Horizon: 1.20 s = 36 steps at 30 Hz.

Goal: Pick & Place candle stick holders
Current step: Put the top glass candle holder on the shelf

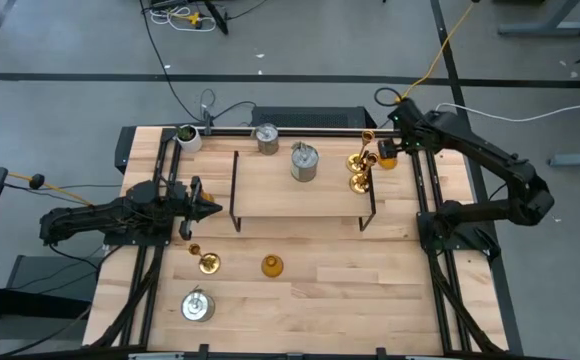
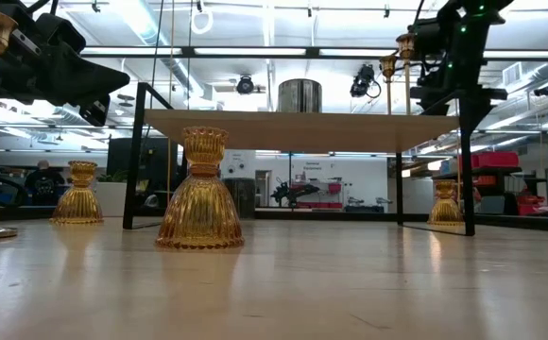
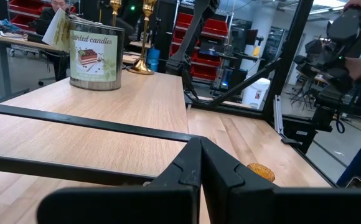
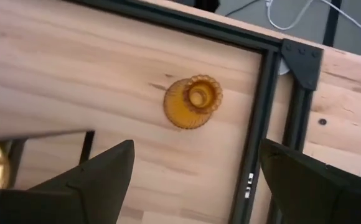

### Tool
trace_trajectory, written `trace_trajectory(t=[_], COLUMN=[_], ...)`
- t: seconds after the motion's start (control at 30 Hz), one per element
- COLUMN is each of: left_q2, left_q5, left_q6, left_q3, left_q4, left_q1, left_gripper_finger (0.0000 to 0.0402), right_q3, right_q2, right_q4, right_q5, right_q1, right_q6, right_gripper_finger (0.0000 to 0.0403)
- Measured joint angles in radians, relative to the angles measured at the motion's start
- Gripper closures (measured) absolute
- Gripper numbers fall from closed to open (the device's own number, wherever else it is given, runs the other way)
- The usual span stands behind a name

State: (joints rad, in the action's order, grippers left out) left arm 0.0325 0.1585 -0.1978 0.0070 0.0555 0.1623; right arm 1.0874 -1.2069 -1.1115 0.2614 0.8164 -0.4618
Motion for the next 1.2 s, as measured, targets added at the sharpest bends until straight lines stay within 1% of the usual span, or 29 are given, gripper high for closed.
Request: trace_trajectory(t=[0.2, 0.4, 0.73, 0.9, 1.2], left_q2=[0.0, 0.0, 0.0, 0.0, 0.0], left_q5=[0.0, 0.0, 0.0, 0.0, 0.0], left_q6=[0.0, 0.0, 0.0, 0.0, 0.0], left_q3=[0.0, 0.0, 0.0, 0.0, 0.0], left_q4=[0.0, 0.0, 0.0, 0.0, 0.0], left_q1=[0.0, 0.0, 0.0, 0.0, 0.0], left_gripper_finger=[0.0394, 0.0394, 0.0394, 0.0394, 0.0394], right_q3=[0.0, 0.0, 0.0, 0.0, 0.0], right_q2=[-0.014, -0.046, -0.129, -0.161, -0.203], right_q4=[0.001, 0.032, 0.082, 0.084, 0.088], right_q5=[0.042, 0.044, 0.034, -0.015, -0.009], right_q1=[0.035, 0.07, 0.082, 0.082, 0.094], right_q6=[-0.016, -0.009, 0.007, 0.032, 0.018], right_gripper_finger=[0.0057, 0.0057, 0.0057, 0.0057, 0.0057])
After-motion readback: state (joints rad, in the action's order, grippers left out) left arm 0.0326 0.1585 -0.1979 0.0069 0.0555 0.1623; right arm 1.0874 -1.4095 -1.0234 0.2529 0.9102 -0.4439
